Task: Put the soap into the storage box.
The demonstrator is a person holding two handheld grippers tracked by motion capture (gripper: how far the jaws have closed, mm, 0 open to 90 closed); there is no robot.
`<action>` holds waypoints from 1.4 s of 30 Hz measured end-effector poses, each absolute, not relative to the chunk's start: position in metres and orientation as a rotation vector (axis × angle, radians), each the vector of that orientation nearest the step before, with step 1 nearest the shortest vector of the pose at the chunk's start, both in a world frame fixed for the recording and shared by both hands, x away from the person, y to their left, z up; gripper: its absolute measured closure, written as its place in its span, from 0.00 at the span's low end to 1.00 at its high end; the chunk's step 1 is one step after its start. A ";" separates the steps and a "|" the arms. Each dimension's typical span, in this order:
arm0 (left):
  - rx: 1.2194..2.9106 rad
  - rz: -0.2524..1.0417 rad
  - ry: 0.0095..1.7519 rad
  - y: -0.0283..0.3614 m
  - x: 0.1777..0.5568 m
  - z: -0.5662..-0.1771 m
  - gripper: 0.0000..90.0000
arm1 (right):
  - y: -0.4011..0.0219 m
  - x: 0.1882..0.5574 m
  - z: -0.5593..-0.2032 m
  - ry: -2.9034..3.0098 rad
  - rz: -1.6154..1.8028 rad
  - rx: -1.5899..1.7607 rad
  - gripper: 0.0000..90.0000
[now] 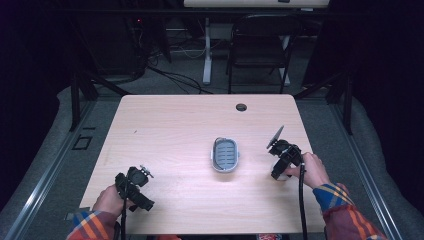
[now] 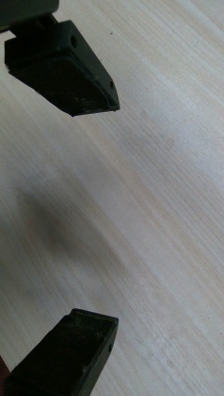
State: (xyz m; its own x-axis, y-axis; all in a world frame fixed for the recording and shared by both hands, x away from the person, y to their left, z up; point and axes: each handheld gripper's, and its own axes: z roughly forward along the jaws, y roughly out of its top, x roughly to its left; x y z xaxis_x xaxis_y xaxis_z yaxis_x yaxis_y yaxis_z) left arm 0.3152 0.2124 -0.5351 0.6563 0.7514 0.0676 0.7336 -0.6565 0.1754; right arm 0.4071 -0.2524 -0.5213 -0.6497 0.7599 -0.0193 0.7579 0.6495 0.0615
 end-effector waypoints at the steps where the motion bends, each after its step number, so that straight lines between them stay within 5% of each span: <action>1: 2.737 0.202 1.234 0.212 0.315 -0.535 0.00 | -0.251 0.408 -0.520 2.819 0.066 1.296 0.27; 42: 2.732 0.207 1.234 0.213 0.315 -0.535 0.00 | -0.201 0.431 -0.496 2.862 0.149 1.156 0.27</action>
State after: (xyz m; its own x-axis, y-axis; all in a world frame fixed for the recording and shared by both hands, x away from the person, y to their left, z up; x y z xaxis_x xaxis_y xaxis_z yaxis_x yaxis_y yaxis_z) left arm 0.3149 0.2129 -0.5346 0.6550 0.7525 0.0686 0.7338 -0.6552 0.1799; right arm 0.4312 -0.2007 -0.4956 -0.7189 0.6950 -0.0111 0.6901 0.7156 0.1083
